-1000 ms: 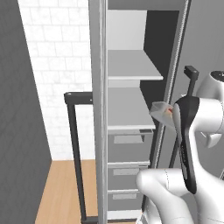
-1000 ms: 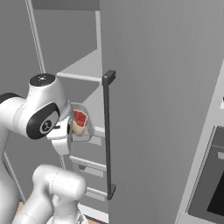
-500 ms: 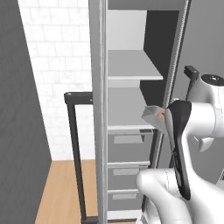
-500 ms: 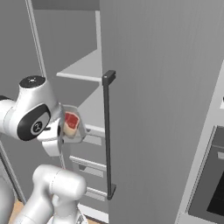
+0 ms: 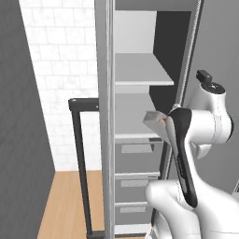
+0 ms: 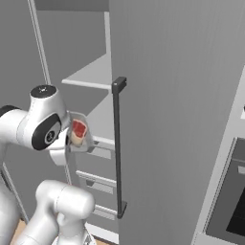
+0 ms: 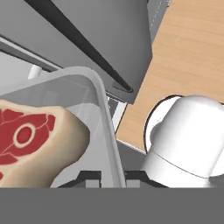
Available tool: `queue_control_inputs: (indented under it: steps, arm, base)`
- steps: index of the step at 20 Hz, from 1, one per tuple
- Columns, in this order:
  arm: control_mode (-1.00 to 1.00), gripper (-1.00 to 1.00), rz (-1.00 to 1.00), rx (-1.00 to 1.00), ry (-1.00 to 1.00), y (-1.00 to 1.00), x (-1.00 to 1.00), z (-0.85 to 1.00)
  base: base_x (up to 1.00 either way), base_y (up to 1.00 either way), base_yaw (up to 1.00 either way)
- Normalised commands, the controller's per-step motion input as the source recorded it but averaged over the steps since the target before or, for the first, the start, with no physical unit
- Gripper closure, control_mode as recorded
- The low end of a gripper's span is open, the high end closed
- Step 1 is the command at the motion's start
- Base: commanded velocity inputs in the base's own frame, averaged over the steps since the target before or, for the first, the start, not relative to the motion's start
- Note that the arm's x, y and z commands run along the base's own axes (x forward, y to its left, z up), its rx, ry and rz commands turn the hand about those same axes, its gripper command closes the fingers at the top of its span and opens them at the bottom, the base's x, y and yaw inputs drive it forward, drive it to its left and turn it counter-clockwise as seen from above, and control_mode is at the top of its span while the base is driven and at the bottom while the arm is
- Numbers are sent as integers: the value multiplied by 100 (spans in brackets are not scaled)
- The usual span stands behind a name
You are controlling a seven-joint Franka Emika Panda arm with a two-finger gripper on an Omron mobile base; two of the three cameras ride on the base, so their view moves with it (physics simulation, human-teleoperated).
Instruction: Take the meat container that has the steak and place it on the second highest rack of the freezer. Then take the vegetable container that has the tomato and avocado and place it on the highest rack of the freezer.
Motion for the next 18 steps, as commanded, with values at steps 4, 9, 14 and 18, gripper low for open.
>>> queue_control_inputs:
  steps: [4, 9, 14, 18]
  arm:
    - [-100, 100, -5, 1, -1, 8, 44, -45]
    - [-100, 100, -21, 0, -6, 20, 22, -14]
    - [-100, 100, -22, 0, -3, 0, 37, -1]
    - [-100, 100, -11, 0, 0, 0, 43, 0]
  base:
    - [0, 0, 0]
    - [0, 0, 0]
    - [0, 0, 0]
    - [0, 0, 0]
